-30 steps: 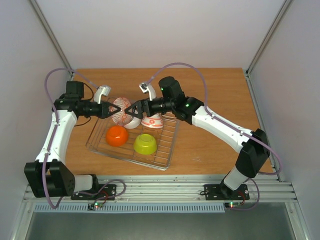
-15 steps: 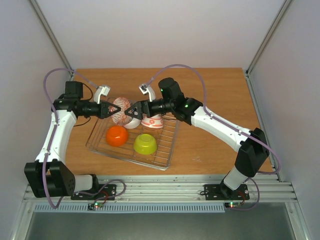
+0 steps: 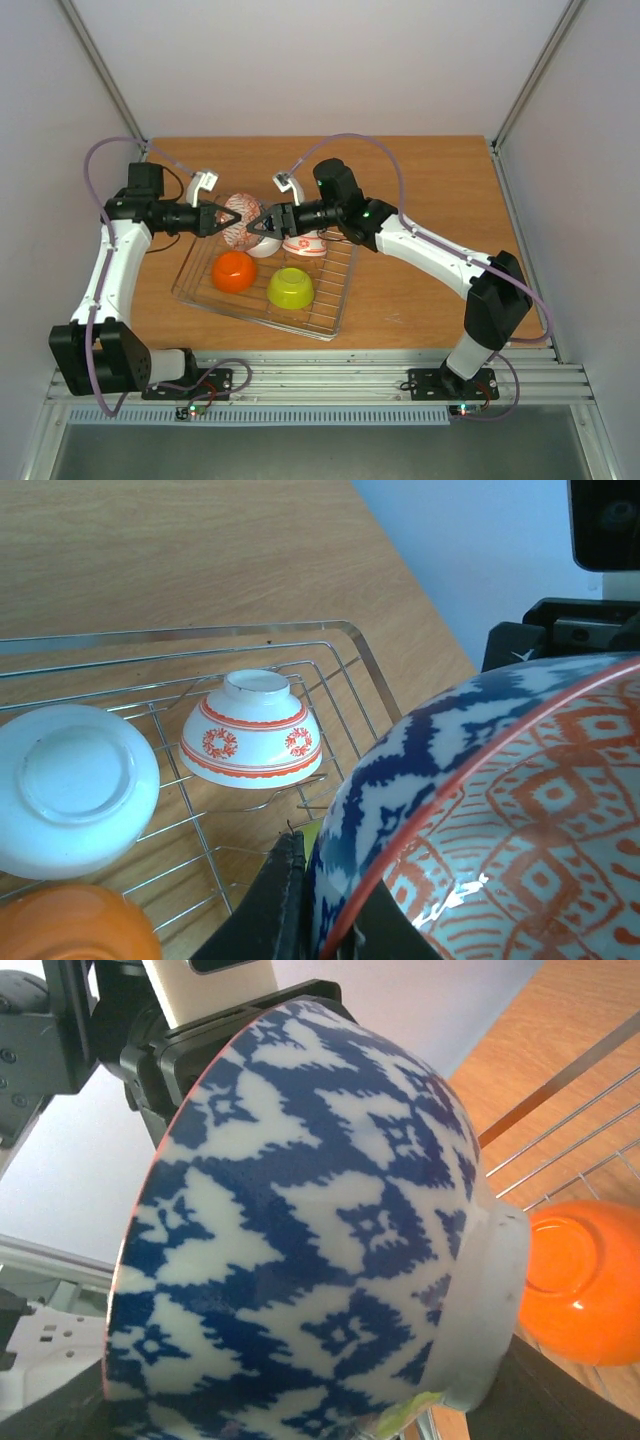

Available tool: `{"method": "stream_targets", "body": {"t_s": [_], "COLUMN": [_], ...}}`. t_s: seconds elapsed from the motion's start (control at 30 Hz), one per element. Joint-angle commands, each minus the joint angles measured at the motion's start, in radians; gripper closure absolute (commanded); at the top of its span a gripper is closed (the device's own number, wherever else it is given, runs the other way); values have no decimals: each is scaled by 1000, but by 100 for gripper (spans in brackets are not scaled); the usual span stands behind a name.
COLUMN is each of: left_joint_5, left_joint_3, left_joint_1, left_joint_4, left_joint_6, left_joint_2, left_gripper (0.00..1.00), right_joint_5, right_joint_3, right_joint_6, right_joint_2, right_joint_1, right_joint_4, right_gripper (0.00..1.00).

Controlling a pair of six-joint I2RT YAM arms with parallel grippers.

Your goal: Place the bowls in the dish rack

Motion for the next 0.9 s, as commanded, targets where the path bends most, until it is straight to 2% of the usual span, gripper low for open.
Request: {"method": "stream_targets", "body": {"t_s": [0.0, 0.1, 0.13, 0.17, 0.2, 0.23, 0.27, 0.33, 0.43, 0.53, 0.7, 0.87], "left_joint_5": [97, 75, 51, 18, -29, -78, -133, -242, -392, -483, -546, -624], "left_joint_3": [42, 40, 36, 29, 21, 11, 2, -16, -26, -37, -37, -32], "left_joint_1": [6, 6, 6, 6, 6, 6, 6, 5, 7, 12, 20, 27], "left_joint_4": [-9, -4, 7, 22, 42, 63, 88, 129, 168, 202, 212, 219], "left_joint_6": [11, 9, 3, -10, -19, -33, -46, -71, -94, -111, -128, -146], "left_joint_2": [-6, -11, -16, -25, -37, -52, -68, -98, -132, -150, -149, -160], "left_gripper": [99, 100, 96, 81, 63, 49, 40, 33, 30, 29, 29, 29], "right_joint_5": [-47, -32, -19, -1, 19, 49, 85, 159, 231, 332, 475, 574], "right_joint_3": [-9, -6, 3, 13, 28, 49, 74, 133, 234, 332, 462, 504], "right_joint_6": [-1, -24, -42, -69, -115, -147, -206, -288, -408, -516, -620, -690], "right_joint_2": [-8, -18, -21, -25, -29, -30, -31, -19, 26, 86, 199, 271], "right_joint_1": [3, 2, 2, 3, 2, 2, 2, 5, 24, 77, 179, 242], "right_joint_4": [62, 39, 8, -30, -80, -142, -207, -347, -541, -697, -846, -913], "right_gripper": [53, 83, 93, 98, 99, 99, 99, 99, 99, 99, 99, 99]}}
